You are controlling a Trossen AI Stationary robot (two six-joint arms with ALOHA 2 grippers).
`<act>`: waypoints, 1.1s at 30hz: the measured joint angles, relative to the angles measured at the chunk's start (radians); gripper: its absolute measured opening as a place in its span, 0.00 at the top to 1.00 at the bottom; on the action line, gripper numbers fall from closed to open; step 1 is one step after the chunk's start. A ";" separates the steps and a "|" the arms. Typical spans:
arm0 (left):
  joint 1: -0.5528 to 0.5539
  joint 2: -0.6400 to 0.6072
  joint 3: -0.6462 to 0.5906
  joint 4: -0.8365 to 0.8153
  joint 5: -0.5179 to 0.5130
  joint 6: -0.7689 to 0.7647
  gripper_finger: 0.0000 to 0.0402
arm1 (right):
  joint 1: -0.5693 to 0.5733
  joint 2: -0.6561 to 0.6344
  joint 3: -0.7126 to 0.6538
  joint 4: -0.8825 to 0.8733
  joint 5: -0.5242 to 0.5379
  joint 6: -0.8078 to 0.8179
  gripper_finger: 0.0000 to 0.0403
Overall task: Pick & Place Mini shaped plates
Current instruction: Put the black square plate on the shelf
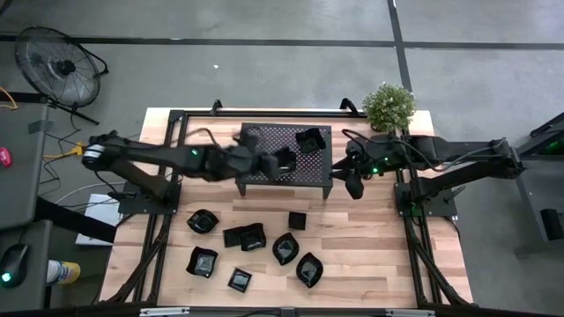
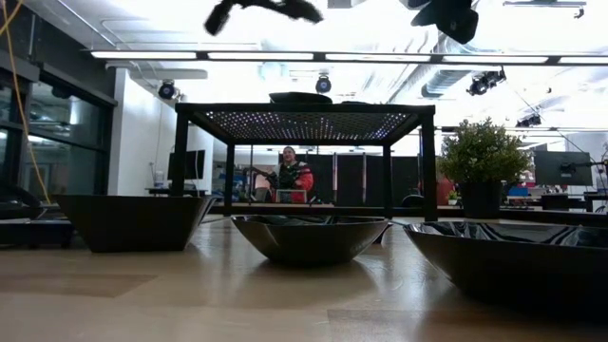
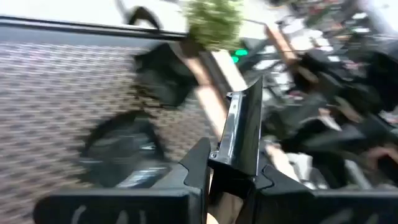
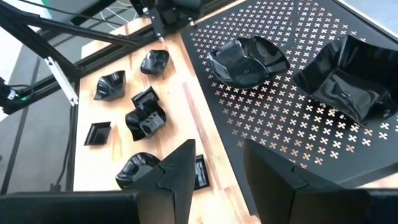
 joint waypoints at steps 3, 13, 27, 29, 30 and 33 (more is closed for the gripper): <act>0.048 -0.061 0.000 -0.102 0.015 -0.015 0.91 | 0.000 0.000 0.000 -0.005 0.008 -0.003 0.68; 0.306 -0.125 -0.001 -0.298 0.315 0.060 0.91 | 0.000 0.000 0.000 -0.015 0.012 -0.016 0.68; 0.666 -0.125 -0.141 -0.148 0.869 0.190 0.91 | 0.000 0.000 0.000 -0.015 0.033 -0.026 0.68; 0.696 -0.125 -0.176 -0.116 0.912 0.183 0.91 | 0.000 0.000 0.000 -0.015 0.033 -0.026 0.68; 0.712 -0.125 -0.193 -0.101 0.943 0.177 0.91 | 0.000 0.000 0.000 -0.015 0.033 -0.026 0.68; 0.758 -0.125 -0.248 -0.038 1.046 0.170 0.91 | 0.000 0.000 0.000 -0.015 0.033 -0.025 0.68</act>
